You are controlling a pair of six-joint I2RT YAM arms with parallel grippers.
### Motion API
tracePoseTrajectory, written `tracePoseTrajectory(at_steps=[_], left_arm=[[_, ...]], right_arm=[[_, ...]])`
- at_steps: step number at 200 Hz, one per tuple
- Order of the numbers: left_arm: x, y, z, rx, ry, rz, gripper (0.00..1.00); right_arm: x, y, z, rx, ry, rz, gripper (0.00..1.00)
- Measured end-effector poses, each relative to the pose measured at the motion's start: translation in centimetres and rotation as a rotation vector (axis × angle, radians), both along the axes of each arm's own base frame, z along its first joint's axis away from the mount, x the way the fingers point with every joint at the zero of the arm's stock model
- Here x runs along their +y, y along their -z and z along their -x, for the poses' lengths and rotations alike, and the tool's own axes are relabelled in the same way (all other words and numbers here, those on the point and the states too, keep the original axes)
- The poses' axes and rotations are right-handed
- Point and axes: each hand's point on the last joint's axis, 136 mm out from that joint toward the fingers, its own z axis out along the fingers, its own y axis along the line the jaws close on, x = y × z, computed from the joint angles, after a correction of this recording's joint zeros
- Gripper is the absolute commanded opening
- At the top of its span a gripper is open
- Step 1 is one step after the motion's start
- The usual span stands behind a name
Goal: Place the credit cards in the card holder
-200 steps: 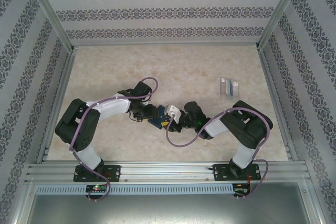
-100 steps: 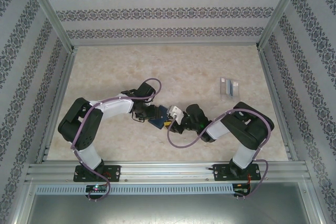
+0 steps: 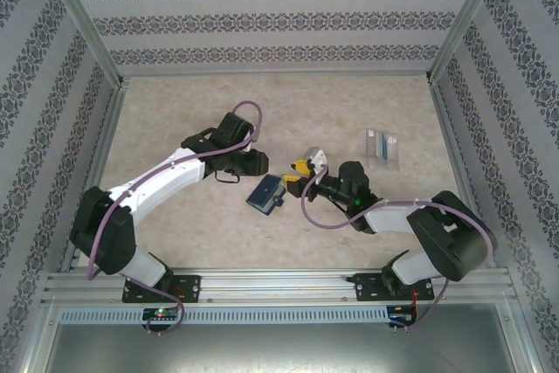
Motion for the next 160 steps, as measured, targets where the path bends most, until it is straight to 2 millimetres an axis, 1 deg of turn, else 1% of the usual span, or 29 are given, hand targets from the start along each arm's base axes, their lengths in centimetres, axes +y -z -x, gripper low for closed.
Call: tracePoseTrajectory(at_steps=[25, 41, 54, 63, 76, 95, 106, 114, 126, 138, 148, 160], left_arm=[[-0.7, 3.3, 0.7, 0.101, 0.035, -0.009, 0.16], [-1.0, 4.7, 1.4, 0.151, 0.056, -0.005, 0.16], [-1.2, 5.1, 1.7, 0.165, 0.064, -0.004, 0.16], [-1.3, 5.1, 1.9, 0.167, 0.069, -0.002, 0.17], [-1.4, 5.2, 2.0, 0.167, 0.073, 0.000, 0.17], [-1.3, 5.6, 2.3, 0.177, 0.074, -0.007, 0.17], [-1.2, 6.0, 2.4, 0.185, 0.074, -0.012, 0.17], [-1.1, 6.3, 2.5, 0.192, 0.073, -0.016, 0.17], [-1.0, 6.8, 2.6, 0.203, 0.072, -0.025, 0.17], [-1.0, 7.3, 2.6, 0.214, 0.070, -0.033, 0.18], [-1.0, 7.7, 2.6, 0.223, 0.070, -0.038, 0.19], [-1.0, 7.9, 2.7, 0.228, 0.070, -0.041, 0.19]], right_arm=[[-1.5, -0.9, 0.0, 0.028, 0.045, -0.029, 0.53], [-2.2, -1.0, -0.2, 0.055, 0.069, -0.036, 0.54], [-2.4, -0.5, -0.1, 0.080, 0.068, -0.025, 0.54], [-2.2, 0.4, 0.2, 0.109, 0.051, -0.004, 0.54], [-1.0, 2.5, 1.3, 0.157, -0.001, 0.071, 0.54], [2.5, 5.9, 4.0, 0.187, -0.130, 0.225, 0.54], [4.1, 7.6, 5.3, 0.193, -0.187, 0.291, 0.55], [4.7, 8.8, 5.7, 0.197, -0.210, 0.332, 0.55], [4.9, 10.5, 5.9, 0.202, -0.217, 0.389, 0.55], [4.7, 11.8, 5.4, 0.198, -0.198, 0.439, 0.56], [4.5, 12.3, 4.9, 0.183, -0.178, 0.464, 0.57], [4.4, 12.1, 4.5, 0.157, -0.156, 0.477, 0.58]])
